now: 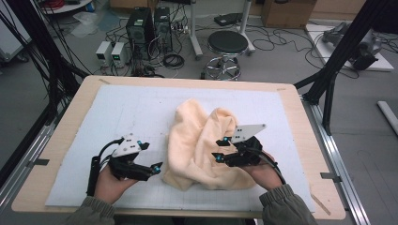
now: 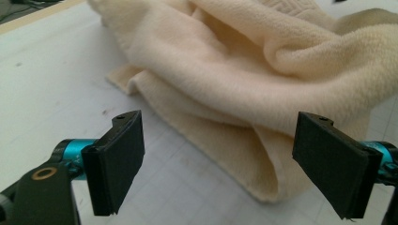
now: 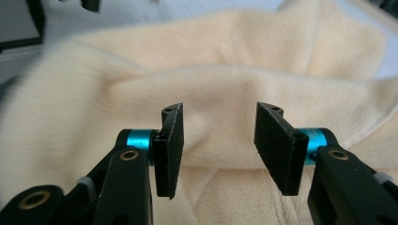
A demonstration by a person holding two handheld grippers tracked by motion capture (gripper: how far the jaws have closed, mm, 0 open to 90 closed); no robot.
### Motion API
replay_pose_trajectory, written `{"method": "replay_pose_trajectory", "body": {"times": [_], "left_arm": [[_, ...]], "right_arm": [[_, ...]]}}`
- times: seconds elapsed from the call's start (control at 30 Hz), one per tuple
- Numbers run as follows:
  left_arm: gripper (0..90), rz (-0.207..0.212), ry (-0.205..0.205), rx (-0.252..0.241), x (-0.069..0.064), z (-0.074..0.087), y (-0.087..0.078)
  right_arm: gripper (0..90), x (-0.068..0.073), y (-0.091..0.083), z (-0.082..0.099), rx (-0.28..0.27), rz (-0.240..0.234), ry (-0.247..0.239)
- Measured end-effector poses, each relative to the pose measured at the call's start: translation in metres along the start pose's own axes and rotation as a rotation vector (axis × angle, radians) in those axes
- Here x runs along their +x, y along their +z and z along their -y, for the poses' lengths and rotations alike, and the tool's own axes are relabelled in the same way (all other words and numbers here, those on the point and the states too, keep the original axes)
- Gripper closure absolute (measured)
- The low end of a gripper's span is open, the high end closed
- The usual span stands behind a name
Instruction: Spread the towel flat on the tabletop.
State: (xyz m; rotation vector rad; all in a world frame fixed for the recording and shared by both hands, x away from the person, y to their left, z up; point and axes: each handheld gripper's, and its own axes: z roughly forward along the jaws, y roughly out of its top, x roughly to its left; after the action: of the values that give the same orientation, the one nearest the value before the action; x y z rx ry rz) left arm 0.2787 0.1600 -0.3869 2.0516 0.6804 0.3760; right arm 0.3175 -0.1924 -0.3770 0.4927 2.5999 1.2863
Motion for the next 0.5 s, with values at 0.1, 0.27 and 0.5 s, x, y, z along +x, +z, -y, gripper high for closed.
{"method": "replay_pose_trajectory", "body": {"times": [0.1, 0.27, 0.5], "left_arm": [[24.8, 0.028, -0.001, 0.005, 0.003, -0.007, 0.016], [34.8, 0.075, 0.005, 0.032, 0.009, -0.014, 0.042], [49.4, 0.128, 0.005, 0.171, 0.012, -0.008, 0.079]], "right_arm": [[51.2, -0.007, 0.016, 0.005, 0.013, 0.011, 0.009], [50.4, -0.02, 0.039, 0.011, 0.048, 0.018, 0.038], [68.2, -0.023, 0.064, 0.021, 0.12, -0.009, 0.05]]}}
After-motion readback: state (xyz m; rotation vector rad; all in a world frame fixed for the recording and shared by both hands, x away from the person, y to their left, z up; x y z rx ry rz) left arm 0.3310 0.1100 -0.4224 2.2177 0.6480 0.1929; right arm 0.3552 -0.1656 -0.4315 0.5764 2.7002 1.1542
